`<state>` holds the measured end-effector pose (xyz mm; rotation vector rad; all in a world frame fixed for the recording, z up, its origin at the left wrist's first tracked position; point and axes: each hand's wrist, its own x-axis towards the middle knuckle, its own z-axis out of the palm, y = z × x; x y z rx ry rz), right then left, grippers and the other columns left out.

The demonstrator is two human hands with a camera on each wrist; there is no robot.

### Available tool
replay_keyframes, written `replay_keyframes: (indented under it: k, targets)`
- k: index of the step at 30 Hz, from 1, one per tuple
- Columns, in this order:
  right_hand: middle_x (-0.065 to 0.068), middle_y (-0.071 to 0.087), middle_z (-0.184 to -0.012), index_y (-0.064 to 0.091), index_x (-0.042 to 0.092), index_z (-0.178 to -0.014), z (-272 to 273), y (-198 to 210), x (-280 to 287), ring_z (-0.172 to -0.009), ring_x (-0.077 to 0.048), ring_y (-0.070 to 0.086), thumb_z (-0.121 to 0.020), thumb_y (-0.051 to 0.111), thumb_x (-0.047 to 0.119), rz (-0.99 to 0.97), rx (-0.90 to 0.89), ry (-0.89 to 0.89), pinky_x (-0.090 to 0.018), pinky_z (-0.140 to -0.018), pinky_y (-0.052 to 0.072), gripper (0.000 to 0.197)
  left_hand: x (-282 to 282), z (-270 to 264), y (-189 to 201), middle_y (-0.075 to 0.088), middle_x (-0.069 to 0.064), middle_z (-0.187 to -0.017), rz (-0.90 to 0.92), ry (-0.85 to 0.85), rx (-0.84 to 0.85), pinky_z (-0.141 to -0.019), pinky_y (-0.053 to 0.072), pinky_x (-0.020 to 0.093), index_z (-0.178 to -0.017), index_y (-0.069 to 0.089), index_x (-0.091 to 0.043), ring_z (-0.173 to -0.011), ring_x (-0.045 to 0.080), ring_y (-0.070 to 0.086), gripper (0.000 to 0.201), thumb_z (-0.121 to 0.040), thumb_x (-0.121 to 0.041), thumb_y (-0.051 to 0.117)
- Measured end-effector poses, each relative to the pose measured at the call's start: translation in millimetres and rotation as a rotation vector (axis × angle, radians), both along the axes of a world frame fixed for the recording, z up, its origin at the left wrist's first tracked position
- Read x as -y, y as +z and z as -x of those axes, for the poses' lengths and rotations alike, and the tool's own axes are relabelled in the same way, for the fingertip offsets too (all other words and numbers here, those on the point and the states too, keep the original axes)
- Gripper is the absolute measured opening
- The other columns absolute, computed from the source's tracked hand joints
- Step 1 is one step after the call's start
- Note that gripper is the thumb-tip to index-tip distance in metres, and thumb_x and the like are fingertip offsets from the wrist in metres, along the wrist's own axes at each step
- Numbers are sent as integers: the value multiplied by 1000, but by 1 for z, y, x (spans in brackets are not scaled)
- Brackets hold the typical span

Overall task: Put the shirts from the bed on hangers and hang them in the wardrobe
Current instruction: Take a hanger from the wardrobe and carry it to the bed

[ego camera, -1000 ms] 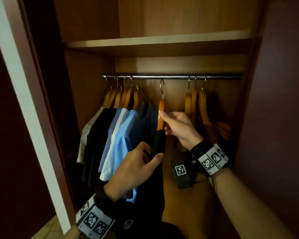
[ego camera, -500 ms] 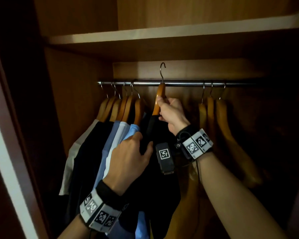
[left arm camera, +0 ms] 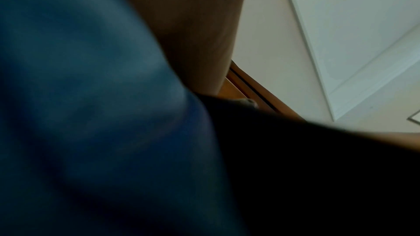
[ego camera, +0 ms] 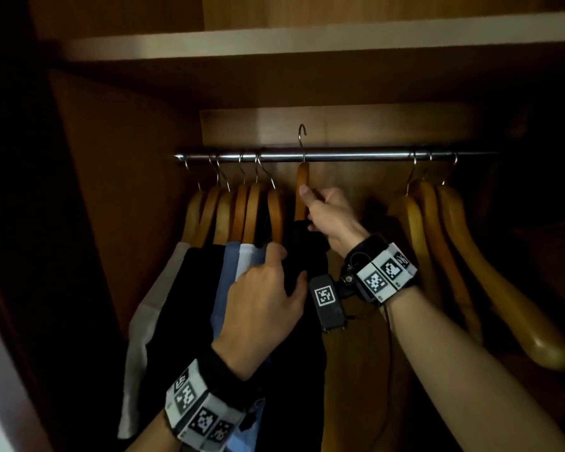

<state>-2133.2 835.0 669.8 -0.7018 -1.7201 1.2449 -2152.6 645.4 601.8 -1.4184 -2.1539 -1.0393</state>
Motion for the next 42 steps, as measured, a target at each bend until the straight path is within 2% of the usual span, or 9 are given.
replay_keyframes:
  k: [2, 6, 13, 21, 26, 29, 33, 36, 42]
  targets:
    - [-7, 68, -116, 56, 12, -143, 7, 1, 3, -83, -13, 65, -104, 59, 50, -4, 18, -15, -26, -61, 50, 54, 2, 7, 0, 47, -15, -83, -12, -37, 38, -60, 53, 42, -121, 42, -28, -76, 18, 65, 36, -98, -48, 61]
    - [-2, 63, -91, 61, 6, -133, 11, 1, 3, -68, -13, 61, -104, 61, 49, -39, 62, -7, -25, -53, 49, 52, 3, 13, -4, 57, -12, -80, -2, -56, 56, -58, 50, 39, -121, 35, -33, -73, 17, 65, 38, -98, -51, 60]
    - [-4, 59, -81, 57, 1, -138, 10, -11, 3, -60, -14, 57, -106, 59, 46, -59, 179, 36, -19, -42, 45, 56, 5, 9, -4, 66, -9, -92, 71, -31, 10, -63, 50, 37, -133, 40, -32, -85, 18, 68, 45, -97, -45, 63]
    - [-8, 64, -82, 58, -3, -140, 5, -12, 3, -57, -10, 60, -102, 66, 43, -41, 149, 73, -21, -46, 50, 60, 3, 6, -3, 69, -7, -95, 111, 10, -72, -59, 42, 32, -139, 43, -39, -88, 19, 68, 46, -98, -45, 61]
    - [-6, 70, -100, 52, 6, -147, -26, -9, 19, -81, -12, 67, -107, 61, 32, -45, 117, 109, -22, -64, 60, 48, 2, 1, -1, 71, -3, -101, 144, 11, -133, -63, 50, 35, -138, 43, -37, -92, 22, 68, 42, -100, -44, 59]
    - [-2, 70, -108, 67, 14, -124, -57, -14, 27, -85, -9, 67, -108, 59, 24, -108, 12, 18, -21, -72, 60, 20, 6, -8, 1, 69, -1, -109, 168, 11, -165, -65, 46, 35, -137, 46, -31, -99, 23, 67, 36, -103, -45, 52]
    - [10, 70, -107, 71, 33, -100, -110, -19, 28, -104, -9, 69, -105, 62, 20, -207, -50, -108, -31, -94, 59, 16, 9, -37, 0, 63, -8, -86, 105, -83, -146, -60, 42, 34, -115, 54, -29, -83, 15, 64, 24, -103, -49, 48]
    - [14, 69, -113, 73, 34, -104, -145, -18, 22, -114, -5, 65, -104, 64, 23, -182, -60, -147, -31, -104, 54, 15, -4, -59, -5, 60, -7, -77, 105, -283, -48, -64, 48, 39, -113, 53, -31, -79, 18, 64, 23, -101, -51, 50]
    - [2, 66, -137, 70, 28, -123, -197, -21, 14, -133, -13, 57, -106, 61, 27, 57, -17, -51, -39, -122, 40, 19, -64, -99, -43, 70, -1, -84, 194, -420, 120, -67, 55, 43, -109, 51, -33, -82, 24, 69, 35, -100, -66, 40]
